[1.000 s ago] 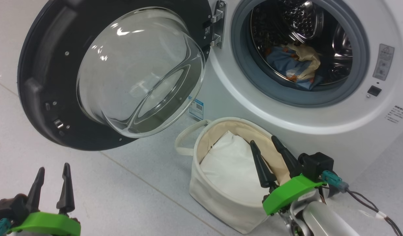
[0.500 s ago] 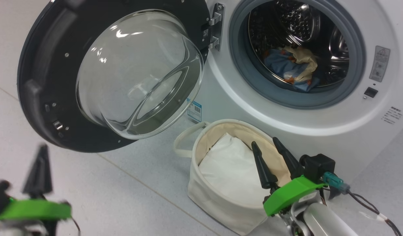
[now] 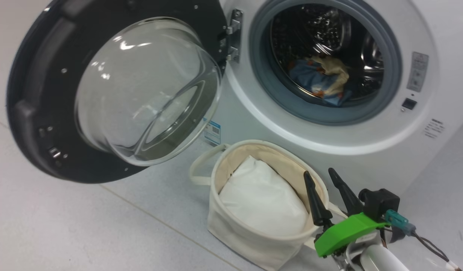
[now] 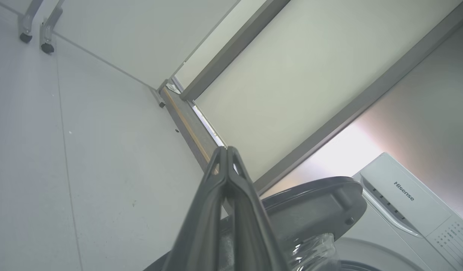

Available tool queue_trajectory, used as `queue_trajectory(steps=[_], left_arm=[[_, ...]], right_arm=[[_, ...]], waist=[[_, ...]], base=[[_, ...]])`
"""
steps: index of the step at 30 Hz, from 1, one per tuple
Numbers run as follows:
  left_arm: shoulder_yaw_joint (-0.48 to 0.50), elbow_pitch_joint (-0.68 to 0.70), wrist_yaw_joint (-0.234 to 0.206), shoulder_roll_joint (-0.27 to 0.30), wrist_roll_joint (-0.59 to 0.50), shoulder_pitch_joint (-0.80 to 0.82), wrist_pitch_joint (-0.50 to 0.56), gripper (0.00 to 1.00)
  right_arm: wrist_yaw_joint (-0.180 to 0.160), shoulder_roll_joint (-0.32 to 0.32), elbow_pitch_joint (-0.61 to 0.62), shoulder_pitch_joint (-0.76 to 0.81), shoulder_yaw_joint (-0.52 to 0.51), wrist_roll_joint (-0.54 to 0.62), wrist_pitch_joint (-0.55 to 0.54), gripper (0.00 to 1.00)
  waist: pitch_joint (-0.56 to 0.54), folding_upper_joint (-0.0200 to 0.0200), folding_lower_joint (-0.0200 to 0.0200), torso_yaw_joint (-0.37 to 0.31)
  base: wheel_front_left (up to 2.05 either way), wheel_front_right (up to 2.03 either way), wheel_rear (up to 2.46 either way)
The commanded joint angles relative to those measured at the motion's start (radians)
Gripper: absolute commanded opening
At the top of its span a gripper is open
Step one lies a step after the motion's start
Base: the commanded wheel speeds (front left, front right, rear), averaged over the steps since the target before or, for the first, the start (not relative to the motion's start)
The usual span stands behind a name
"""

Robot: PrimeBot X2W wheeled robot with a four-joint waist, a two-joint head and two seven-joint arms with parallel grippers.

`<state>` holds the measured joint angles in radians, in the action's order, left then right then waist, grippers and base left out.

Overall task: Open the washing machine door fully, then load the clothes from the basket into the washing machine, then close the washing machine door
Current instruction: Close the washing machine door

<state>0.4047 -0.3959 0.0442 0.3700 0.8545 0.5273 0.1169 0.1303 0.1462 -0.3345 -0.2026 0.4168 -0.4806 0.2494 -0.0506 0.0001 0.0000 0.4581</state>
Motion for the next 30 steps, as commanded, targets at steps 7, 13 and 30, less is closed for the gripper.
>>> queue_trajectory(steps=[7,13,30], left_arm=[[0.124,-0.343,-0.018,0.149,0.187,0.223,0.201,0.0],[0.145,-0.487,0.026,0.21,0.225,0.276,0.233,0.0],[0.054,-0.674,0.081,0.209,0.263,0.332,0.517,0.0]], right_arm=[[0.0,0.033,0.04,-0.033,0.002,0.039,0.012,1.0],[0.0,0.049,0.041,-0.063,-0.002,0.054,0.012,1.0],[0.0,0.041,0.034,-0.071,-0.004,0.057,0.012,1.0]], waist=[[0.074,-0.0001,0.0,-0.101],[0.127,-0.0001,0.0,-0.159],[0.128,-0.0001,0.0,-0.141]], base=[[0.0,0.0,0.0],[0.0,0.0,0.0],[0.0,0.0,0.0]])
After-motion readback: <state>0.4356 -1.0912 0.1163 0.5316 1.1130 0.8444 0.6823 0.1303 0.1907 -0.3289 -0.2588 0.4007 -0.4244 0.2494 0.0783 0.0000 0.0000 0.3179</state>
